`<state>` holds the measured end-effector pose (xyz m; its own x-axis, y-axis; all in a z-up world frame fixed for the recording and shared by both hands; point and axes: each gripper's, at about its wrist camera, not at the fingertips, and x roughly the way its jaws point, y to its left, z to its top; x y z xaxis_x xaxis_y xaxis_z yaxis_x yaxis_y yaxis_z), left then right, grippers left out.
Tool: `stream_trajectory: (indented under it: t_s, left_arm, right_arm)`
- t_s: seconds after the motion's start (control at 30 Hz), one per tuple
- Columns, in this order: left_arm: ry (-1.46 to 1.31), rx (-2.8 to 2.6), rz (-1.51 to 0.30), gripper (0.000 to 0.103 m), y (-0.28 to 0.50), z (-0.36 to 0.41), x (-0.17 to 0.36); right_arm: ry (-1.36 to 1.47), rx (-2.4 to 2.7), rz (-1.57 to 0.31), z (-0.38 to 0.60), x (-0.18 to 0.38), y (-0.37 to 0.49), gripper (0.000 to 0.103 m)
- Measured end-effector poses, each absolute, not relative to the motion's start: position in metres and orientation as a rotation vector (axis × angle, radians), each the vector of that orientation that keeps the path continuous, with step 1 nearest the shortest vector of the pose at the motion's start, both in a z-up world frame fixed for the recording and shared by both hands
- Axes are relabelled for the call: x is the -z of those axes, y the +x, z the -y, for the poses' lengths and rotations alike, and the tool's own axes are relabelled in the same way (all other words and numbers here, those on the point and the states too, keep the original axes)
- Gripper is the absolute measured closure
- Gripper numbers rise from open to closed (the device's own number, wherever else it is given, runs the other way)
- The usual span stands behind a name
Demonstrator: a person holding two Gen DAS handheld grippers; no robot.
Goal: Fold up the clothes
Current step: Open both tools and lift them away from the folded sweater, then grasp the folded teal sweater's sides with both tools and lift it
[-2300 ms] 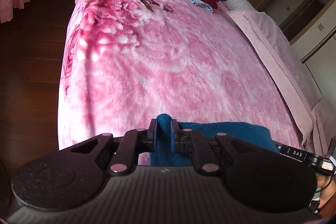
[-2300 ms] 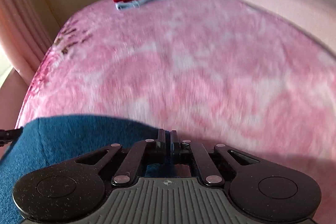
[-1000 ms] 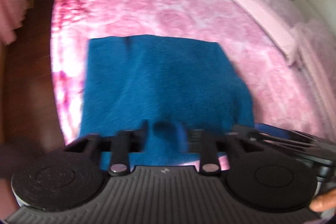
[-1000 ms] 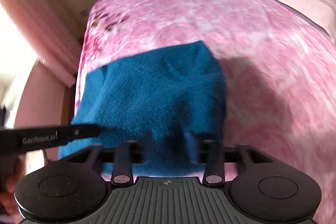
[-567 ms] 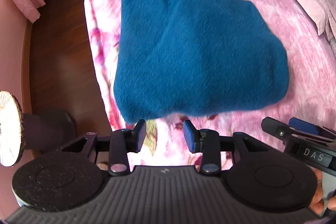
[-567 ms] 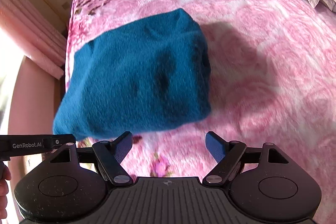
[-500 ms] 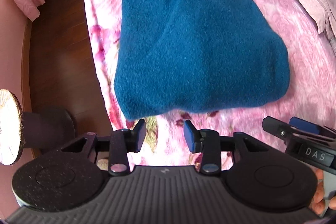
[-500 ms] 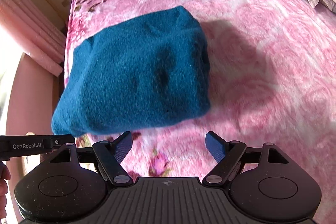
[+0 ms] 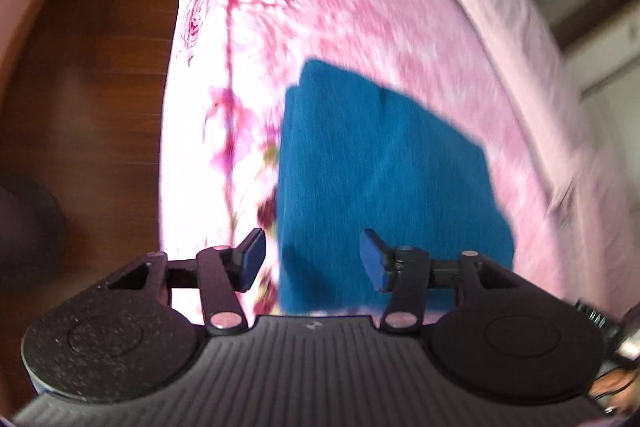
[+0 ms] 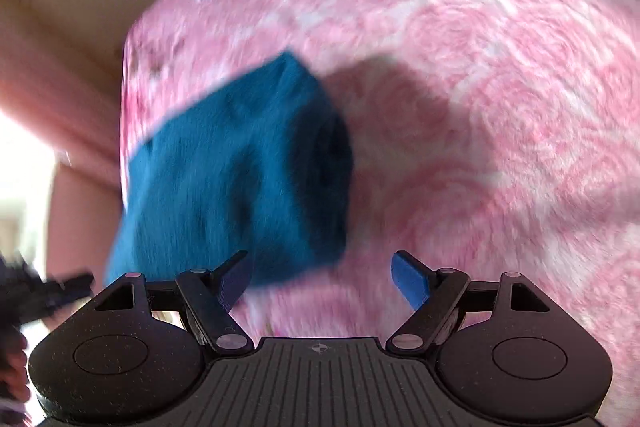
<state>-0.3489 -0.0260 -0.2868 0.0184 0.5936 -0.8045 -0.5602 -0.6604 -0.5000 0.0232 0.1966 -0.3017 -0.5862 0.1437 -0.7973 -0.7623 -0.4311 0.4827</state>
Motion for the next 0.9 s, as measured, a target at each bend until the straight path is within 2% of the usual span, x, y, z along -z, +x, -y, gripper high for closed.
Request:
stream_trajectory:
  t_s: [0.1,0.27,0.57,0.63,0.73,0.87,0.9]
  left_arm:
    - [-1.519,-1.709,0.178,0.047,-0.38,0.017,0.314]
    - [-1.612,-1.614,0.294,0.046,-0.405,-0.002,0.361]
    - [-1.666,-1.486,0.455,0.045,-0.417,-0.018,0.395]
    - [-1.676,-1.465,0.457,0.045,-0.416,-0.025,0.399]
    - [-1.674,-1.416,0.477,0.043,-0.416,-0.031,0.405]
    - [-1.679,-1.345,0.49,0.061,-0.413,-0.037,0.416]
    - [-1.674,-1.338,0.487,0.068,-0.413,-0.039,0.418]
  right_arm:
    - [-0.837,-2.064,-1.361,-0.23,0.314,0.023,0.008]
    - [-0.806,-2.041,-1.556,-0.278,0.35,0.005,0.007]
    - [-0.855,-2.032,-1.686,-0.316,0.402,-0.033,0.007]
    - [-0.881,-2.055,-1.689,-0.319,0.409,-0.042,0.001]
    - [-0.898,-2.096,-1.696,-0.321,0.413,-0.048,0.0]
    - [-0.911,-2.168,-1.728,-0.319,0.418,-0.052,0.0]
    - [-0.916,-2.187,-1.716,-0.317,0.419,-0.054,0.006]
